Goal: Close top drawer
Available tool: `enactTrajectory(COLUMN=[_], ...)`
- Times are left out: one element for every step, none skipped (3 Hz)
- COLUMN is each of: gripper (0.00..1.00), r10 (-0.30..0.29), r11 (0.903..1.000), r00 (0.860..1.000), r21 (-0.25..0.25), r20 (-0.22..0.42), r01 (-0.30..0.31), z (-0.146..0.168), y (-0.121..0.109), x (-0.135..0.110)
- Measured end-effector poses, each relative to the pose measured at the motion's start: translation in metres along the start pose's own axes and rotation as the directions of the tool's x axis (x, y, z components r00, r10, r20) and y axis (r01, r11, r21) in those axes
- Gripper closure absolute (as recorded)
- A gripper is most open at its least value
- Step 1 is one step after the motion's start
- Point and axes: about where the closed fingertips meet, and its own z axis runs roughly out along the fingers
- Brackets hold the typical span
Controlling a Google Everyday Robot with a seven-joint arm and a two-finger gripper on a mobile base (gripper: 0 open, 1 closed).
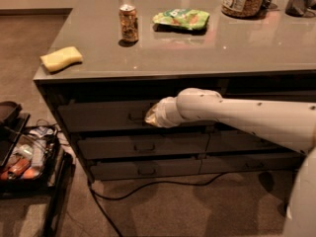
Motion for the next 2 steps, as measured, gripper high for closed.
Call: enactTrajectory(gripper=[1.0, 1.0], r10=[-0.002, -0.004], r11=[1.0, 1.0], r00=[1.0, 1.0], r21=[0.0, 0.001], r20=[-0.005, -0.007], r01=[0.002, 0.004], z=[0.0035, 0.0052], y=[-0.0071, -0.0129], x=[0.001, 0.0008])
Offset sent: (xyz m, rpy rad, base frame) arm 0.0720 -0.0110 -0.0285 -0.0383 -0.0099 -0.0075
